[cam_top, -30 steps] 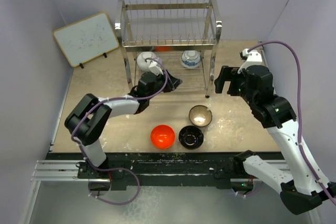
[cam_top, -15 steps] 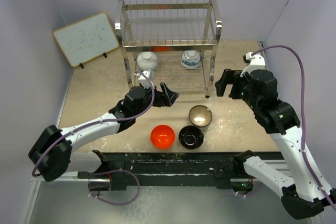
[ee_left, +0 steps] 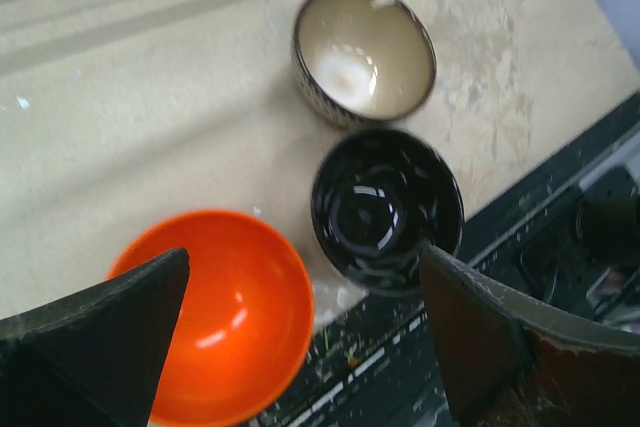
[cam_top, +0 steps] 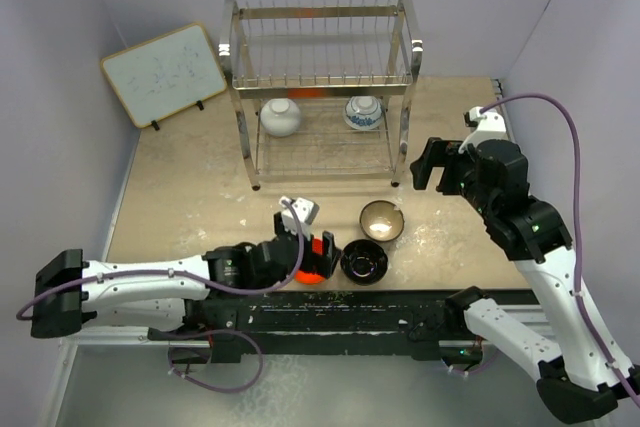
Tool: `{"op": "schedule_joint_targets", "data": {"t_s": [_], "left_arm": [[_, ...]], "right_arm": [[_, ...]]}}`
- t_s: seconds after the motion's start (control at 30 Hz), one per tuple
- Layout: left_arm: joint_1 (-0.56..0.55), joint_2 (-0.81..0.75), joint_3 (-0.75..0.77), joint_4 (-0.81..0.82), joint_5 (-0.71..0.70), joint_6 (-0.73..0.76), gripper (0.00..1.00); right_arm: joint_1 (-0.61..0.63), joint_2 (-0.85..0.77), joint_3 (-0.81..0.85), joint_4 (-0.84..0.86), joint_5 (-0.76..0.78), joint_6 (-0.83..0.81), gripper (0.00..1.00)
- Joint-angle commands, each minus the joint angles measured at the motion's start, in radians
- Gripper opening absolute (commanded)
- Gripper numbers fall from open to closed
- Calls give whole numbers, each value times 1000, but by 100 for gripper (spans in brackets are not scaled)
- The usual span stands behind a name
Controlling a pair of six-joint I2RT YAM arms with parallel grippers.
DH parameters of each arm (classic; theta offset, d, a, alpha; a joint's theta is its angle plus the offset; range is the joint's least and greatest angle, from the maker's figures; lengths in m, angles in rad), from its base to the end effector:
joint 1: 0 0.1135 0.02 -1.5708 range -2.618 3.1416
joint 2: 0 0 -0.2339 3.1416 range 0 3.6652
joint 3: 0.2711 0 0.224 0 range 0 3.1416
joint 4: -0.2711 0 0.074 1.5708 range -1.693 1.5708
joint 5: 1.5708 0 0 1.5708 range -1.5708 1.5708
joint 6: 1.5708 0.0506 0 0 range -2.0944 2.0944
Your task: Load the bowls into the dish rack
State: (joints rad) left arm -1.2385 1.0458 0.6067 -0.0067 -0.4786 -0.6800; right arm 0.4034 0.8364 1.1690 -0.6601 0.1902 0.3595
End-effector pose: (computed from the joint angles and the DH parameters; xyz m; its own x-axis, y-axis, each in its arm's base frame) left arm 0.0974 -0.2107 0.2272 -0.5517 -0.1121 -0.8264 0.4586 0.7869 -0.4129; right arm 0.1553 0.0559 0.3745 -0.3546 0.2243 -0.9077 -0.1026 0.9556 0.2762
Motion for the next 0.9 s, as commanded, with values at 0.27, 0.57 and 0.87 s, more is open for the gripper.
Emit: {"op": "schedule_joint_targets", "data": {"t_s": [0.27, 0.57, 0.87], "left_arm": [[-392, 249, 177, -372, -435, -241, 94], [-392, 210, 42, -301, -447, -260, 75], [-378, 156, -71, -49, -372, -51, 67]], "right_arm": [[-5, -26, -9, 4, -6, 19, 99], [-5, -41, -29, 5, -8, 21, 99], [-4, -33, -42, 20, -15, 30, 98]]}}
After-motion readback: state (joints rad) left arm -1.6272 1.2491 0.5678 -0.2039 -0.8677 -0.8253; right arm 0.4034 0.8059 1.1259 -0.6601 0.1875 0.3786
